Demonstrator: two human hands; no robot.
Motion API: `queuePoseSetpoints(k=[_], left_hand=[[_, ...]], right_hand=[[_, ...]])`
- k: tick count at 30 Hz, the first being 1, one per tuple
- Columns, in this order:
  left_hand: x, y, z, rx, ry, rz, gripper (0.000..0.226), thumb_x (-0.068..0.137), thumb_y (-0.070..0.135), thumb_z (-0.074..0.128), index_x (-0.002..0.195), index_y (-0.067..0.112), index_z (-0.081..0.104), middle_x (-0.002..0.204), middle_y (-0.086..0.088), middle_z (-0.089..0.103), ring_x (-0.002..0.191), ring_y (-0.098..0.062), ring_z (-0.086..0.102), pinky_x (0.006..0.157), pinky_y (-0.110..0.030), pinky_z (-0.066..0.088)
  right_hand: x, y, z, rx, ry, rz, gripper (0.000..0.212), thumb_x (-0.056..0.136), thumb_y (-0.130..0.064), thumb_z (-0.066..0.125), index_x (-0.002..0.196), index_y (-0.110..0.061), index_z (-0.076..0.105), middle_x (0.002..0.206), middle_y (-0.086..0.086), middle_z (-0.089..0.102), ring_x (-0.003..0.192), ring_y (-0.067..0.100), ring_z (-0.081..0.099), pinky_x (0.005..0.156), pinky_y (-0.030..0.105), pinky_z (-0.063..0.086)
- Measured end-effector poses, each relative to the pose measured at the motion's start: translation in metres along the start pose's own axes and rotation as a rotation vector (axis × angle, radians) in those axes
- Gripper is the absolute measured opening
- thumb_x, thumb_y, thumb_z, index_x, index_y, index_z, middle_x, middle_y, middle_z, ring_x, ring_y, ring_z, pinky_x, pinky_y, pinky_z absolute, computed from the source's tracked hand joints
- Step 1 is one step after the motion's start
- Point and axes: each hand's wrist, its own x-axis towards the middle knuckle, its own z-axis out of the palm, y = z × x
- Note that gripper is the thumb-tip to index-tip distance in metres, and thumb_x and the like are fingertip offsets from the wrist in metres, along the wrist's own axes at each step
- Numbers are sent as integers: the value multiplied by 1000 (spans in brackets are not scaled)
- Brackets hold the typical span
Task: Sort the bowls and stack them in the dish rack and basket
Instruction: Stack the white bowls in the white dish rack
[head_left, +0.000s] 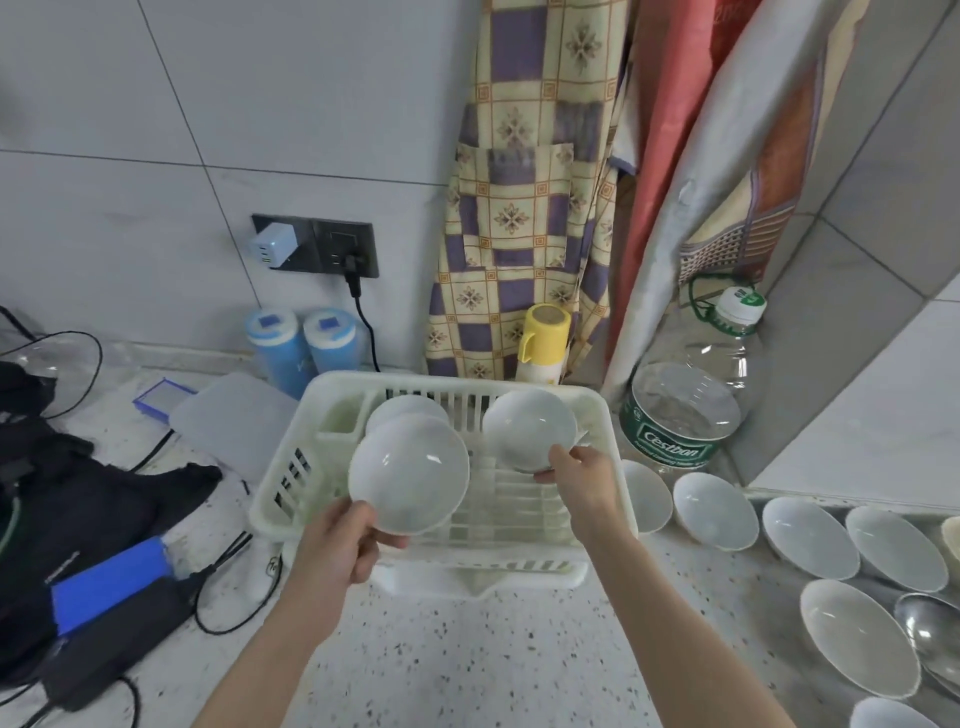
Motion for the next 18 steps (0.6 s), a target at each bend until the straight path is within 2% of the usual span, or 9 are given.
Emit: queuePoseSetpoints(k=[4,7,13,16,18], left_hand=[[30,9,-16,-6,67,69,13,89,6,47,93,2,59,74,-21,73,40,-11,25,39,-20,25],[49,15,-17,-26,79,111,13,88,8,46,87,6,59,77,-20,73,41,-11,25,38,-20,24],[74,14,-4,-85,31,81,21,89,7,44,98,2,63,75,-14,74,41,-9,29,38,-19,26],[81,11,2,-114,15,35,23,89,6,44,103,1,61,75,-14,74,42,-10,28,40,-20,24],[86,9,4,-117,7,6,25,89,7,44,107,3,61,76,-15,74,45,-11,27,41,-22,24]], right_hand=[[19,5,17,-118,-38,82,20,88,-19,50,91,-7,66,63,5,71,50,6,54,51,25,35],[32,11,29,-212,-67,154,24,88,-18,48,98,-4,65,59,2,69,57,10,52,49,24,36],[50,23,42,-241,-99,263,30,86,-13,45,113,-3,56,62,8,72,36,3,40,41,20,30],[57,27,46,-251,-123,304,39,84,-8,43,122,0,52,65,11,72,45,9,38,41,21,29],[60,30,47,-252,-140,318,42,84,-7,42,124,1,52,67,12,72,46,11,33,36,20,28]])
